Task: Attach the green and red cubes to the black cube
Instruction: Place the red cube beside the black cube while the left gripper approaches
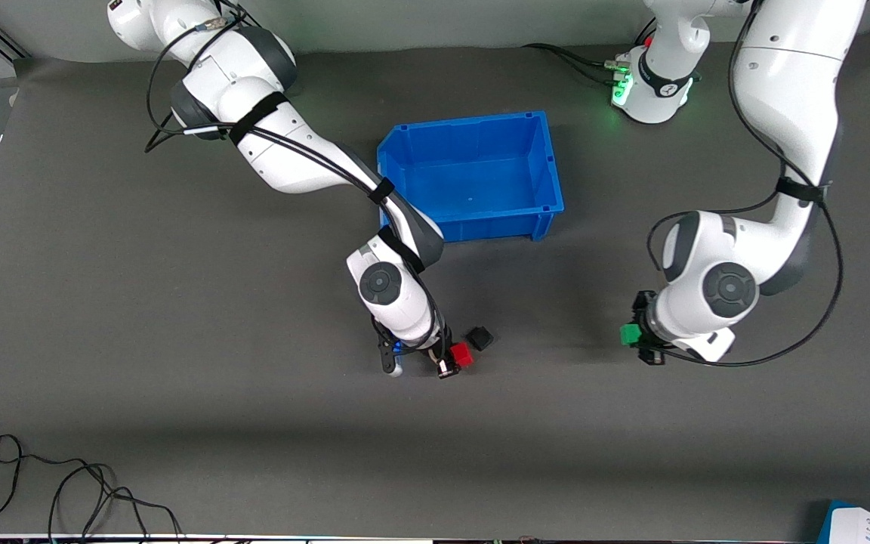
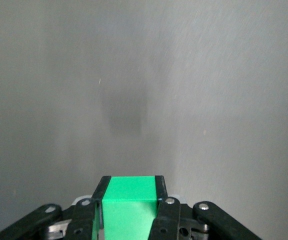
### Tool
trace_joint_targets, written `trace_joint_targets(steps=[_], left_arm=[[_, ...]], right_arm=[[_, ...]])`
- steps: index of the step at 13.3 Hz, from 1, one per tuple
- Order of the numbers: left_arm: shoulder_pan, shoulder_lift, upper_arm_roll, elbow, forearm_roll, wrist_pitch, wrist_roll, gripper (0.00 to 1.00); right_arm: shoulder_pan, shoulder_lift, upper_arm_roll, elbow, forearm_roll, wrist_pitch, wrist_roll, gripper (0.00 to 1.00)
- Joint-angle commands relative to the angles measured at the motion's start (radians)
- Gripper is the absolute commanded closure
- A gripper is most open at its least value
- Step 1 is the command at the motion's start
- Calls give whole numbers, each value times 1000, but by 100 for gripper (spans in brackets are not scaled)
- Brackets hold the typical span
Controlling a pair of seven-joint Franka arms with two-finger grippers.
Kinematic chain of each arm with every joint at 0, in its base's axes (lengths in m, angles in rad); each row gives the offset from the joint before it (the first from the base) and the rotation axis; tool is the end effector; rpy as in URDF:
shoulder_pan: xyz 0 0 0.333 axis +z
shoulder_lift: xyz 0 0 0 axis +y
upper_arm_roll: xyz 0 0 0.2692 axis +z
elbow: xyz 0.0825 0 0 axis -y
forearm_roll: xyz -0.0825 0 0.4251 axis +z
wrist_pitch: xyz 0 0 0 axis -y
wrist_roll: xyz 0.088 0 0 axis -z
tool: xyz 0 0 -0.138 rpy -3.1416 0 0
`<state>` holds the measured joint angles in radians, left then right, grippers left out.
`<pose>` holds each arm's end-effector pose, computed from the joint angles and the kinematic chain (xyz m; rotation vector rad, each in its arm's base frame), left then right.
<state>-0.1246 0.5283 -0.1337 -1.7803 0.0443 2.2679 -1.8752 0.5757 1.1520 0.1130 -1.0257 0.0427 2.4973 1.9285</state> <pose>0.6388 -0.1662 0.1604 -2.1728 -2.2476 0.0735 0.6380 0.4886 0.0923 -2.1799 1.7511 0.0482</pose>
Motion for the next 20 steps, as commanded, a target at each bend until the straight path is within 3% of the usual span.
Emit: trace_joint_targets(steps=[1, 4, 14, 16, 20], left_arm=[[-12, 7, -27, 15, -20, -30, -47, 100], [-35, 39, -59, 12, -20, -31, -106, 100], [-116, 96, -60, 58, -20, -5, -315, 100], [-106, 104, -58, 65, -18, -7, -302, 100], [-101, 104, -52, 65, -8, -14, -297, 100]], right_arm=[[15, 38, 4, 55, -7, 6, 27, 84], [35, 38, 4, 47, -7, -2, 30, 84], [33, 44, 8, 62, 0, -57, 39, 84], [3, 43, 43, 97, 35, -54, 107, 84], [-13, 51, 45, 102, 52, -14, 237, 84]])
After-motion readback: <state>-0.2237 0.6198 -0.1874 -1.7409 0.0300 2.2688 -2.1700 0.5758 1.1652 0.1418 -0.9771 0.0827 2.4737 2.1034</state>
